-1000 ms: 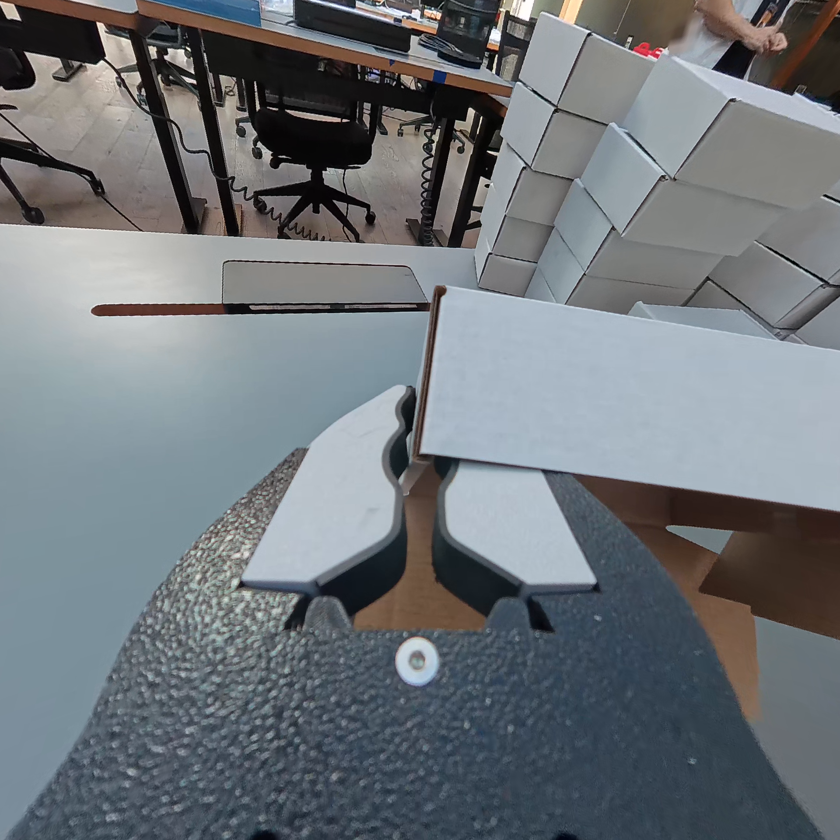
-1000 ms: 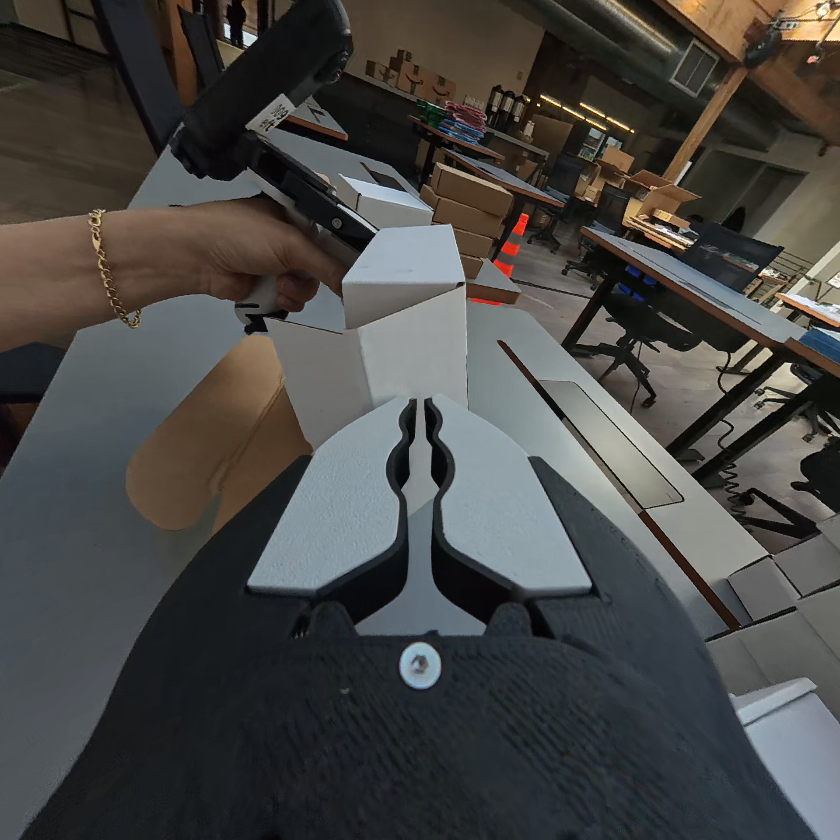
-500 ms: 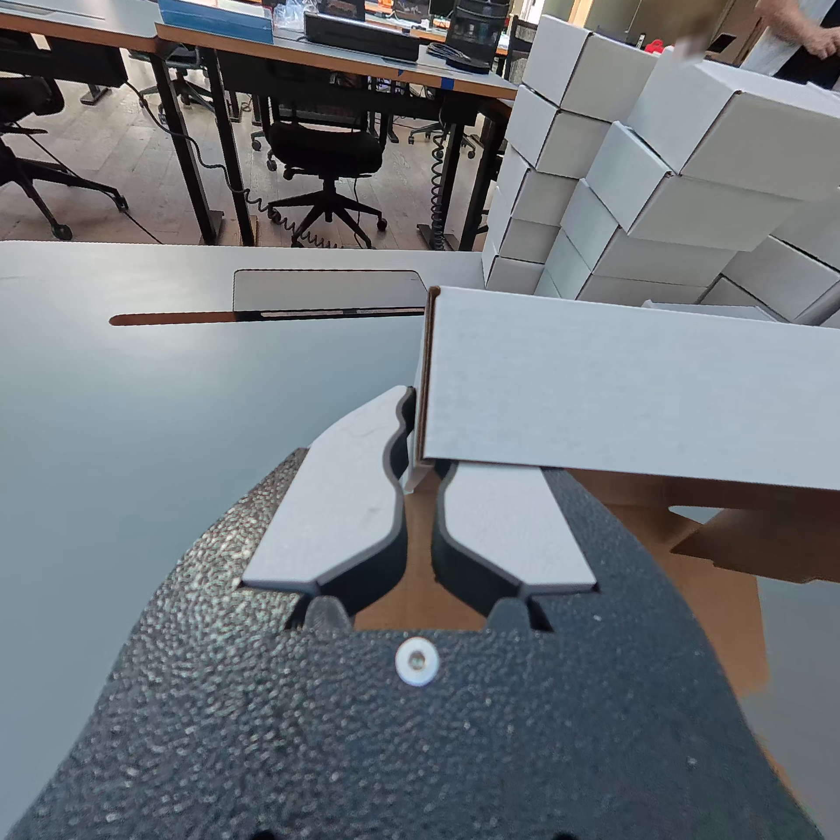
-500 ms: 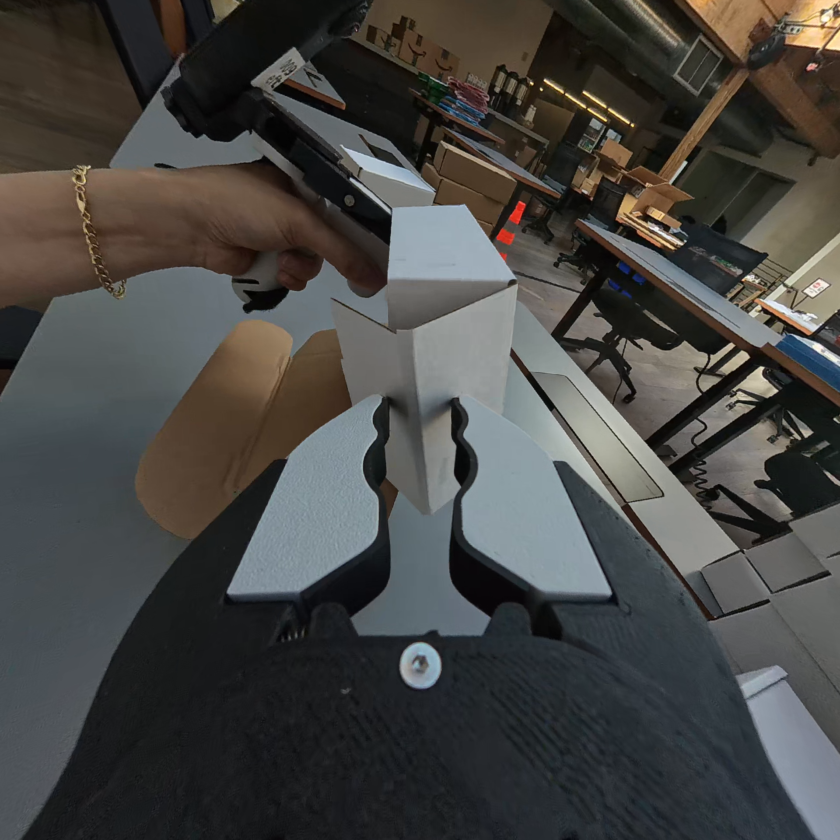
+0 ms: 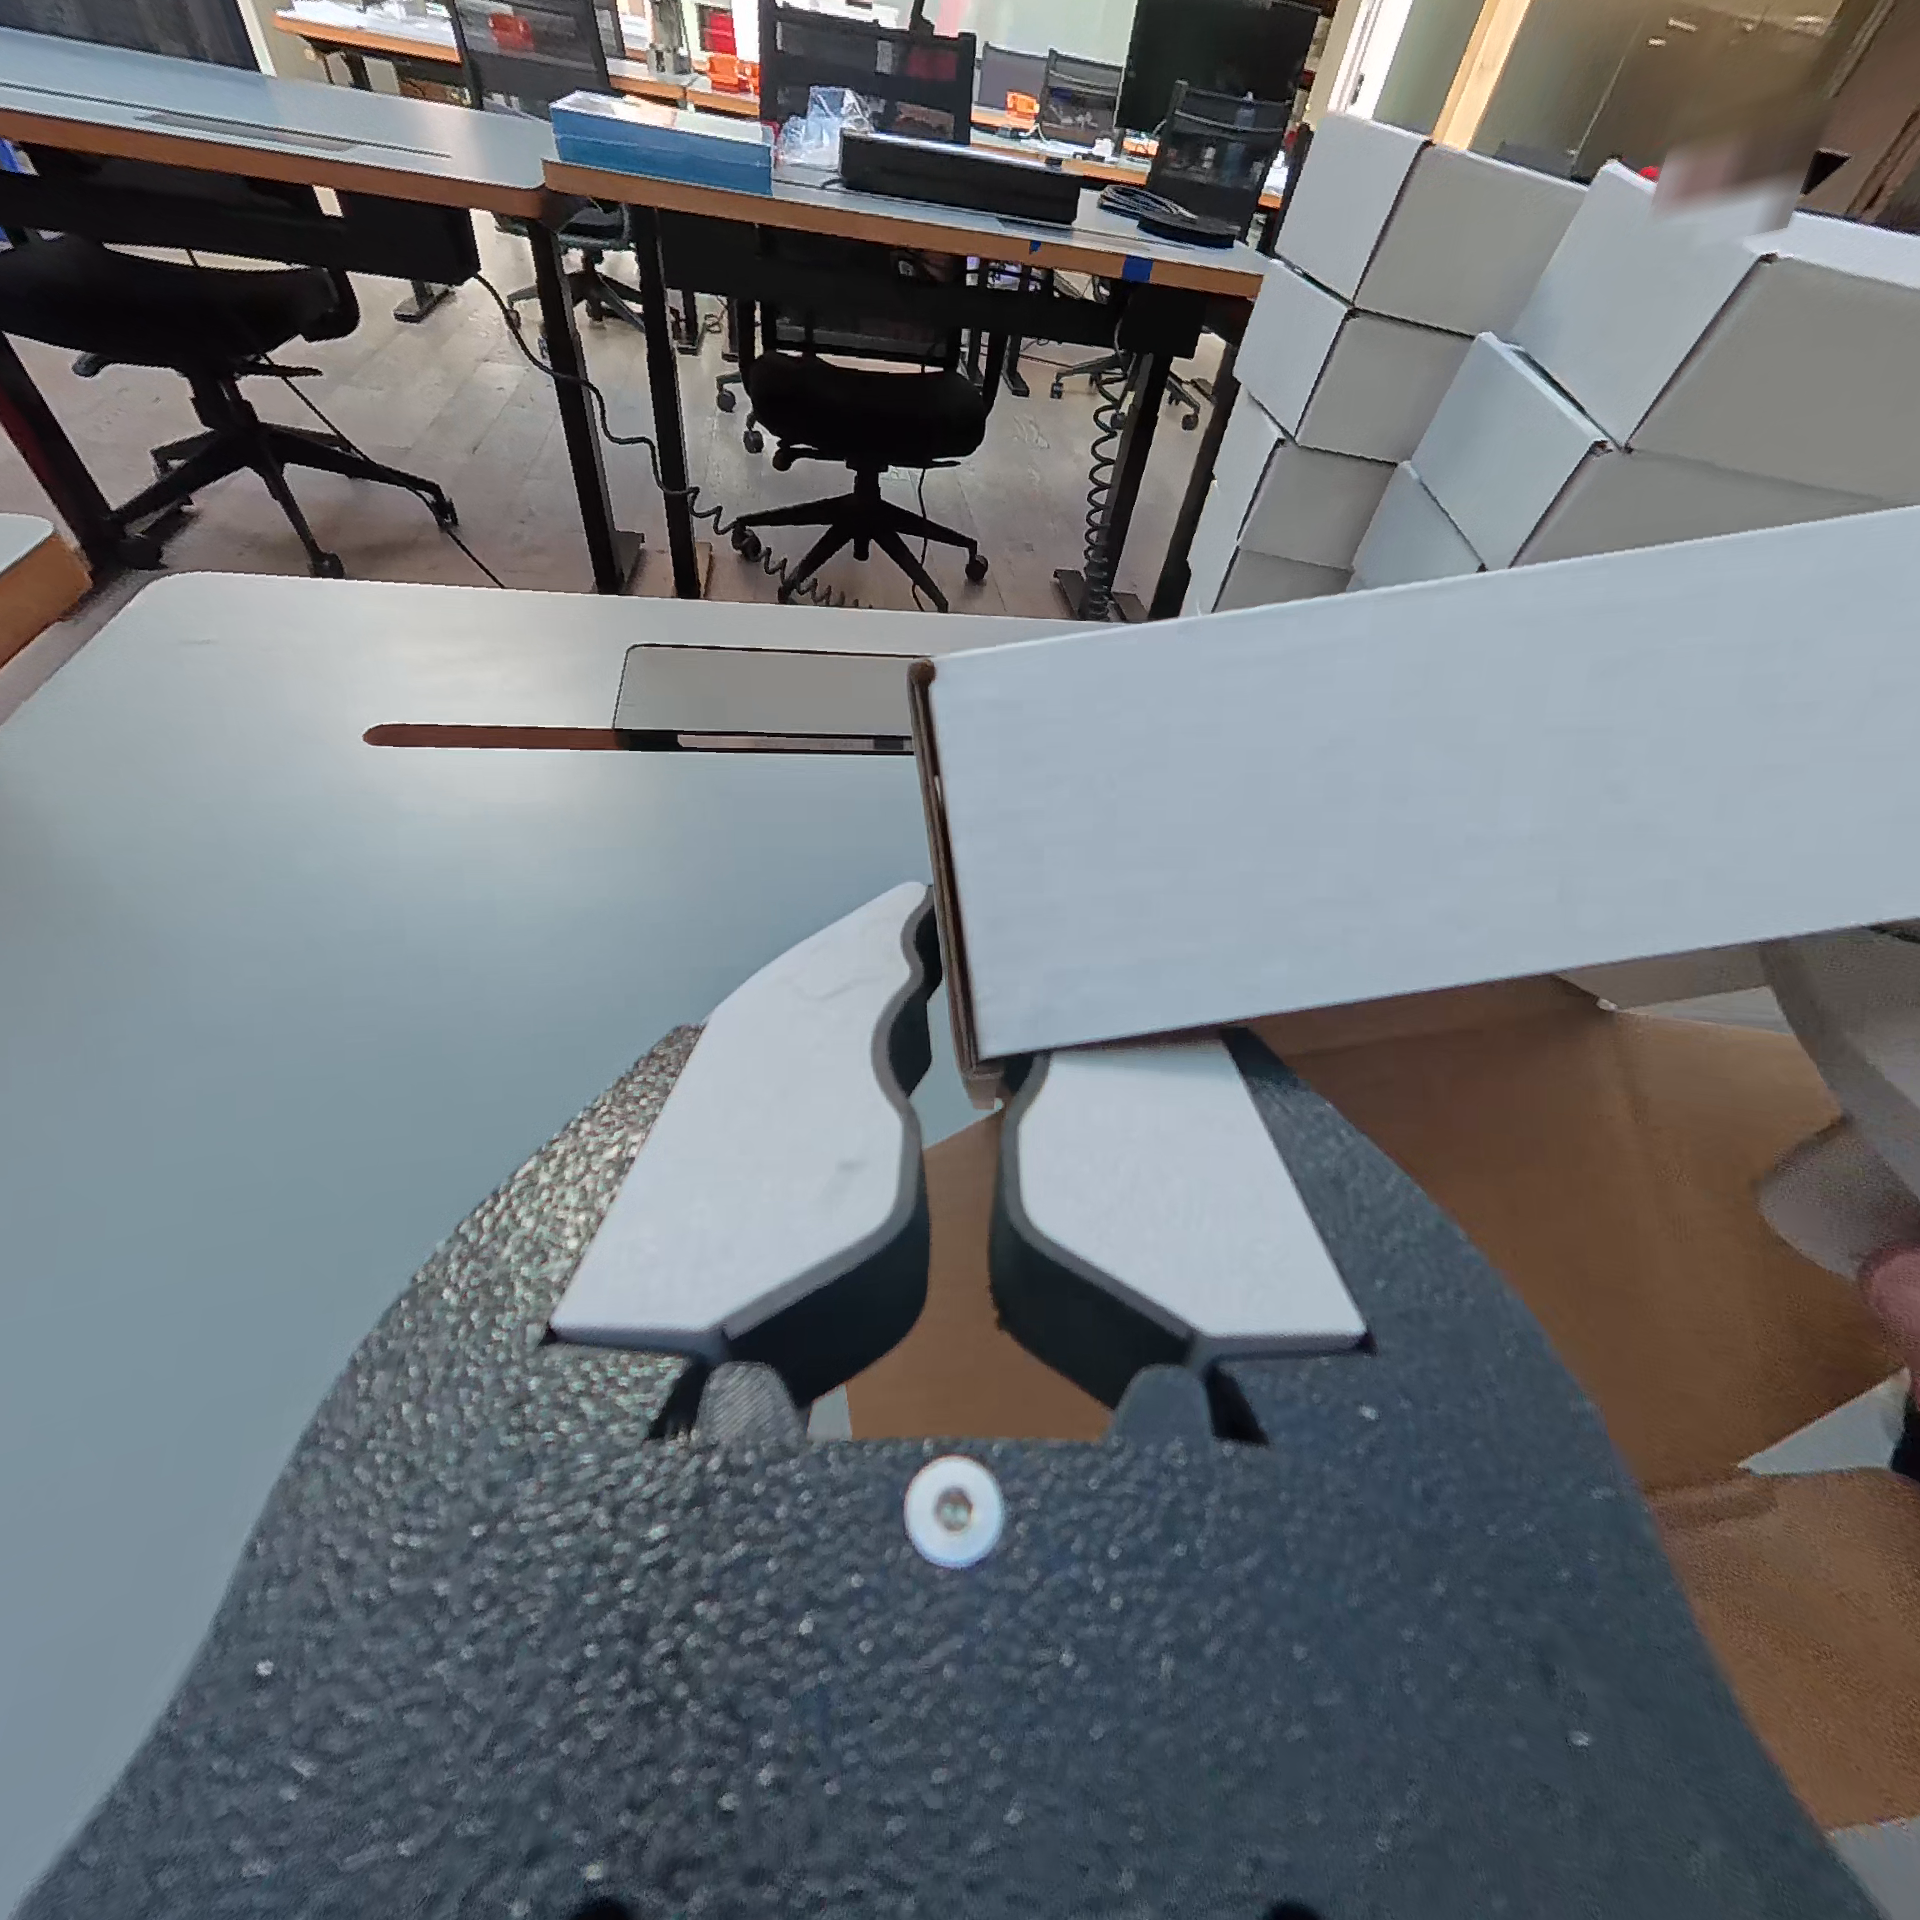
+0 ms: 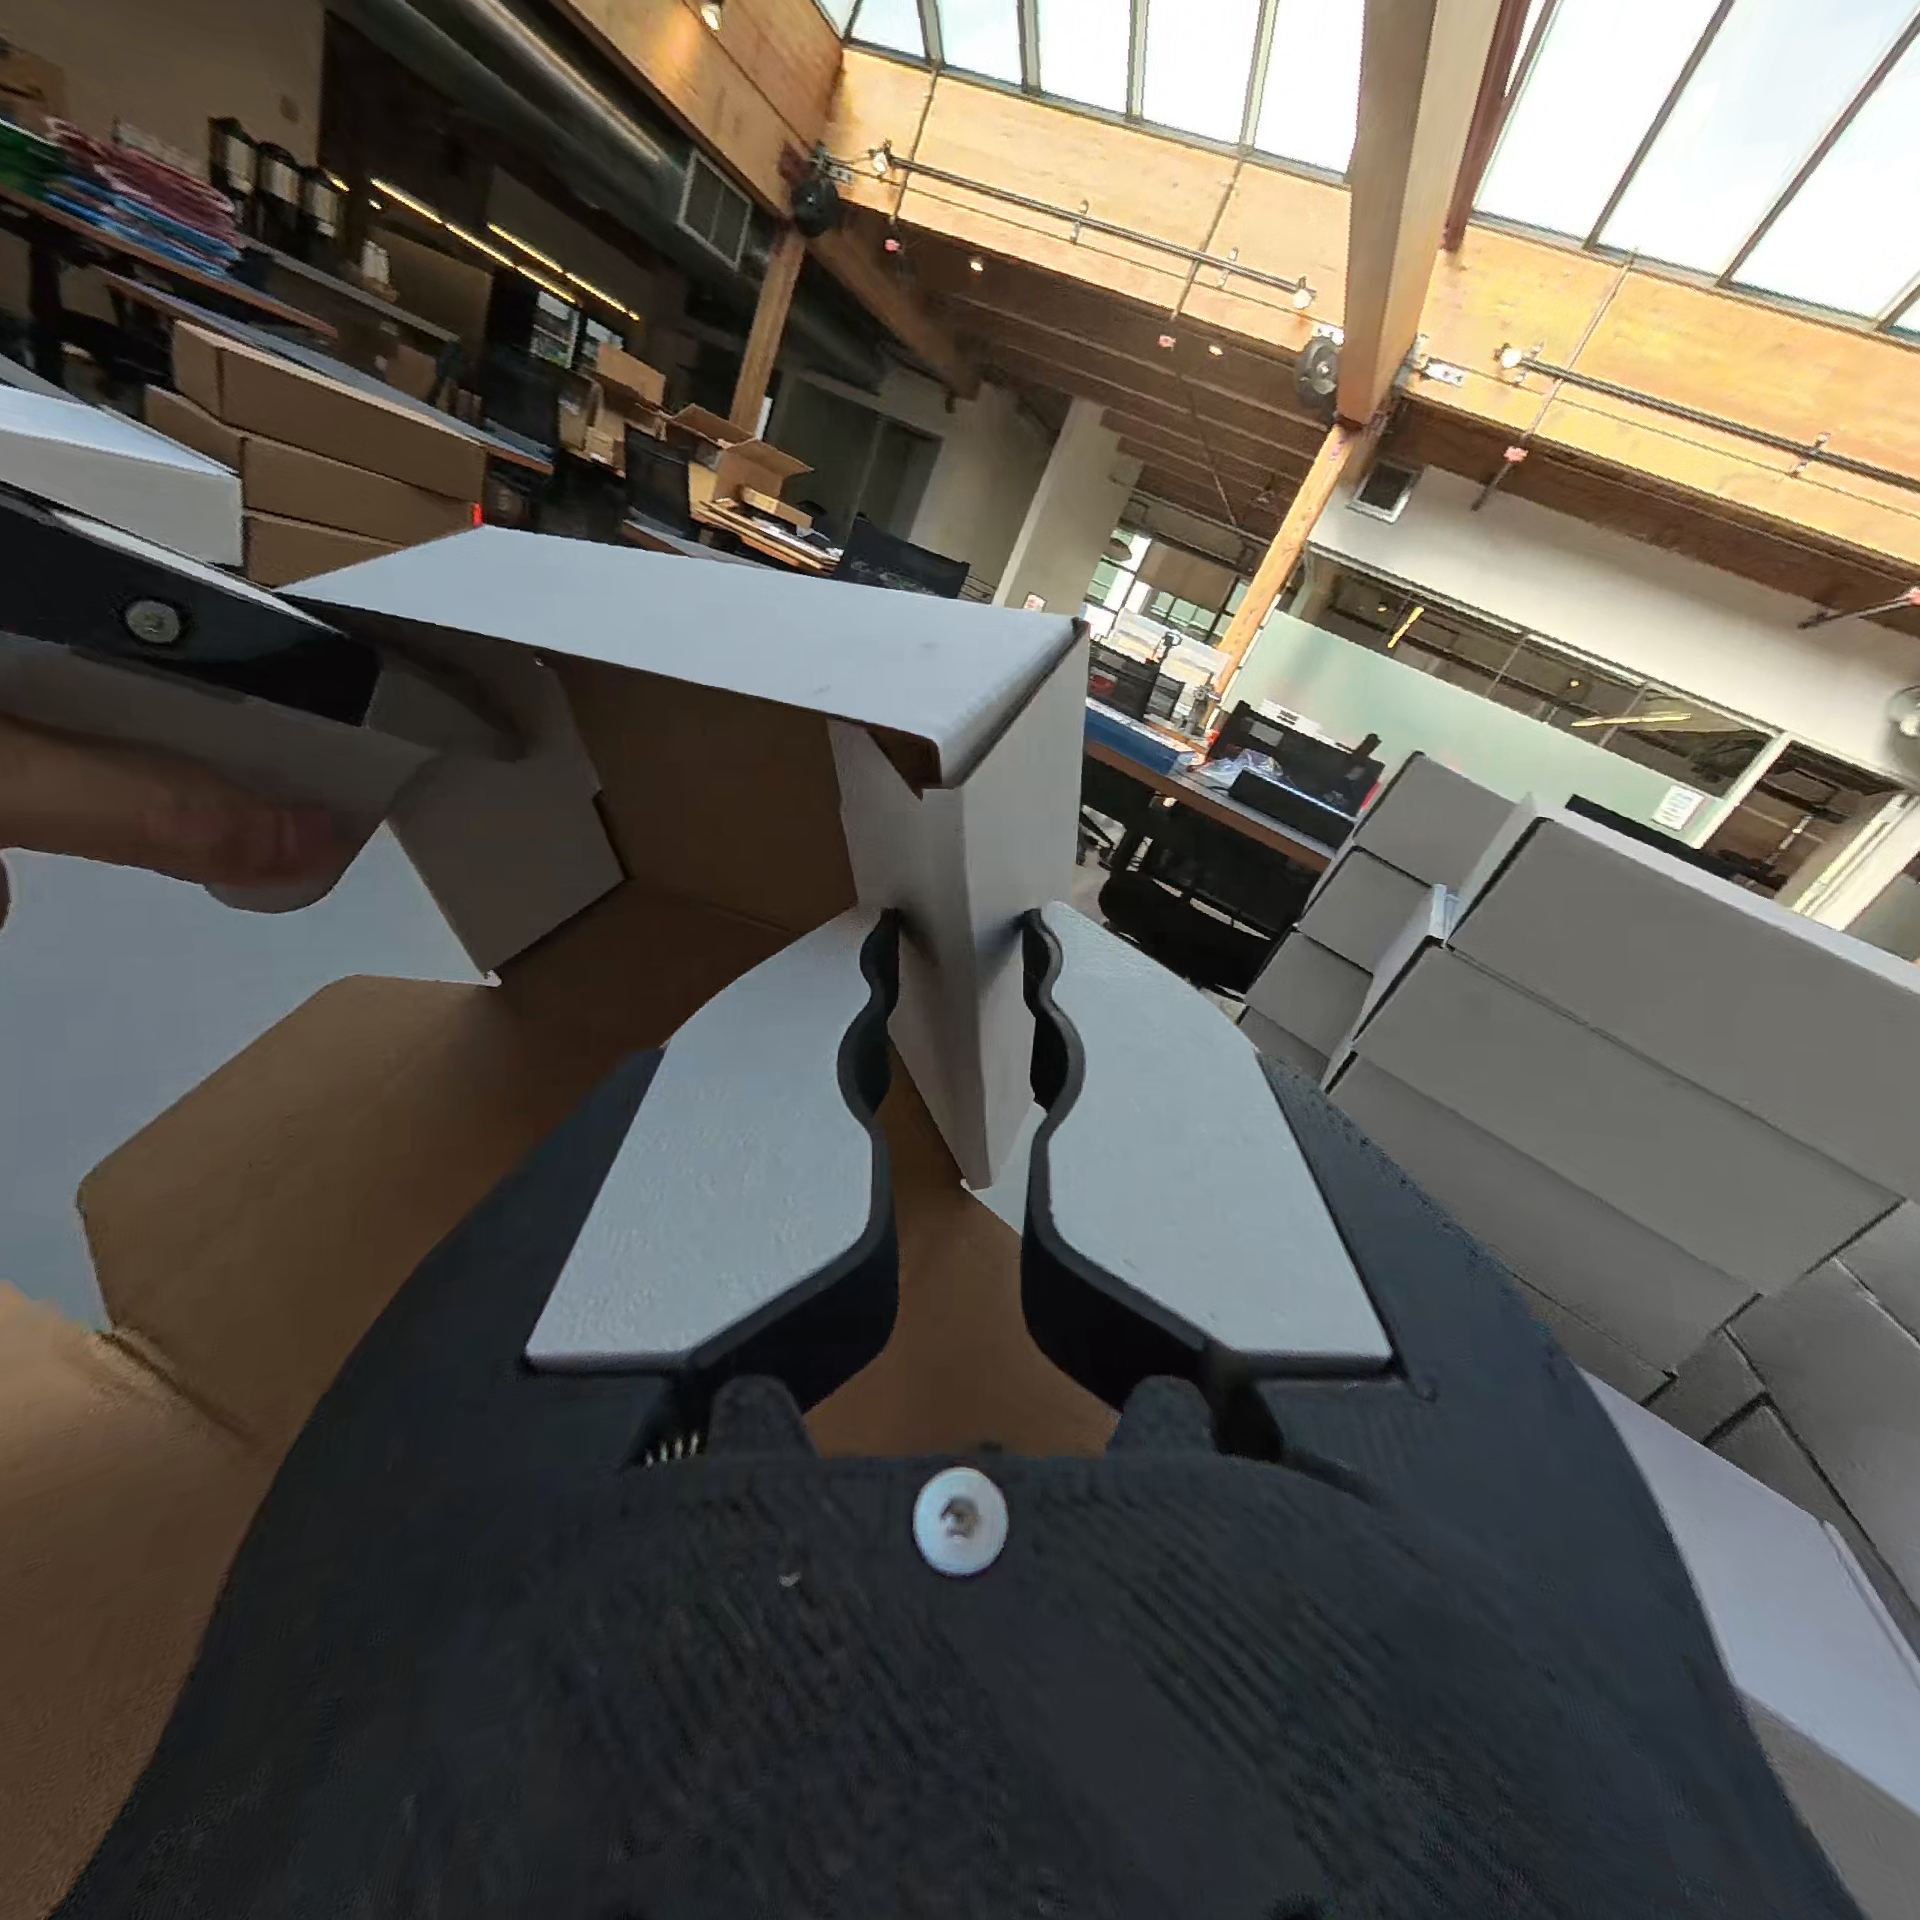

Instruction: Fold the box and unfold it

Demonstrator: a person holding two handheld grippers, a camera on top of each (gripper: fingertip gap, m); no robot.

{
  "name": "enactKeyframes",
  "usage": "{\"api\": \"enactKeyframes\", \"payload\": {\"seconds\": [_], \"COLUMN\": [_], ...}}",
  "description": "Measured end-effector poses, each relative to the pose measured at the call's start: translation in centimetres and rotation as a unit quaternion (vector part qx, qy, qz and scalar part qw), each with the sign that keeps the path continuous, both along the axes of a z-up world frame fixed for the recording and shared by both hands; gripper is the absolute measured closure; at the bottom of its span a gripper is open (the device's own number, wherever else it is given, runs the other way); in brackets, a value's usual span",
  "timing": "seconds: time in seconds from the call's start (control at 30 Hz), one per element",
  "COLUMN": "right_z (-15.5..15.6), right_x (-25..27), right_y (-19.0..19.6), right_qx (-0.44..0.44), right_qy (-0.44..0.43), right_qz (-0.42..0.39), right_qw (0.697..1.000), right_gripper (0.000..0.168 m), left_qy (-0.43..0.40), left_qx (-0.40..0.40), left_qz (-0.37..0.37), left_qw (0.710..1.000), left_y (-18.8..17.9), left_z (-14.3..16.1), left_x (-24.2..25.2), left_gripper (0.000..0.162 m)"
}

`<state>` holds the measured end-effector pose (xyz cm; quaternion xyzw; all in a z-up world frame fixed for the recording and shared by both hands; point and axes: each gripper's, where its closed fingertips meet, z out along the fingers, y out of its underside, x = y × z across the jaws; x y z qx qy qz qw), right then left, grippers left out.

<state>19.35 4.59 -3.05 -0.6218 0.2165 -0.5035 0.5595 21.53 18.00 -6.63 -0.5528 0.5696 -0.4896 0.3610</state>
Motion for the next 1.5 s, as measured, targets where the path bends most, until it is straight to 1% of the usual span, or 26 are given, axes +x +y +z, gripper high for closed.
{"api": "enactKeyframes", "payload": {"seconds": [0.07, 0.13, 0.17, 0.23, 0.3, 0.43, 0.5, 0.57, 0.6, 0.7, 0.8, 0.9, 1.23, 1.4, 1.5], "right_z": [-0.3, -0.4, -0.2, -0.3, -0.6, -1.0, -0.8, 0.5, 1.0, 1.3, 1.1, 0.7, 1.0, 1.6, 1.4], "right_x": [0.9, 1.4, 1.5, 1.7, 2.0, 2.4, 2.8, 2.7, 2.7, 2.4, 2.3, 2.3, 2.3, 2.2, 2.4], "right_y": [-0.2, -0.8, -1.2, -1.7, -2.2, -3.4, -4.3, -5.6, -6.3, -7.6, -8.3, -8.4, -8.0, -7.3, -7.0], "right_qx": [-0.035, -0.067, -0.066, -0.053, -0.034, -0.013, 0.031, 0.085, 0.09, 0.102, 0.112, 0.119, 0.137, 0.134, 0.142], "right_qy": [-0.018, -0.05, -0.061, -0.057, -0.032, -0.003, 0.016, -0.009, -0.028, -0.058, -0.073, -0.078, -0.081, -0.094, -0.088], "right_qz": [-0.045, -0.089, -0.107, -0.115, -0.115, -0.121, -0.123, -0.125, -0.132, -0.144, -0.157, -0.16, -0.154, -0.157, -0.156], "right_qw": [0.998, 0.993, 0.99, 0.99, 0.992, 0.993, 0.992, 0.988, 0.987, 0.983, 0.979, 0.977, 0.975, 0.974, 0.974], "right_gripper": [0.141, 0.143, 0.146, 0.149, 0.151, 0.149, 0.148, 0.151, 0.155, 0.156, 0.157, 0.159, 0.16, 0.16, 0.16], "left_qy": [-0.008, -0.011, -0.016, -0.025, -0.033, -0.063, -0.077, -0.087, -0.088, -0.097, -0.11, -0.12, -0.132, -0.164, -0.174], "left_qx": [0.005, 0.018, 0.023, 0.032, 0.038, 0.06, 0.074, 0.064, 0.059, 0.059, 0.059, 0.061, 0.051, 0.063, 0.055], "left_qz": [0.01, 0.013, 0.013, 0.018, 0.021, 0.025, 0.027, 0.018, 0.014, 0.007, 0.01, 0.016, 0.021, 0.031, 0.033], "left_qw": [1.0, 1.0, 1.0, 0.999, 0.999, 0.996, 0.994, 0.994, 0.994, 0.994, 0.992, 0.991, 0.99, 0.984, 0.983], "left_y": [-0.3, -0.7, -0.9, -1.3, -1.7, -2.9, -3.9, -5.1, -5.7, -6.8, -7.3, -7.3, -6.8, -6.1, -5.8], "left_z": [0.2, 0.3, 0.4, 0.5, 0.6, 1.0, 1.2, 1.4, 1.5, 2.1, 2.8, 3.1, 3.0, 3.5, 3.6], "left_x": [0.0, 0.0, 0.1, 0.2, 0.4, 0.6, 0.7, 0.7, 0.7, 0.7, 0.5, 0.4, 0.4, 0.6, 0.9], "left_gripper": [0.156, 0.155, 0.155, 0.155, 0.155, 0.156, 0.156, 0.155, 0.155, 0.155, 0.155, 0.155, 0.155, 0.156, 0.156]}}
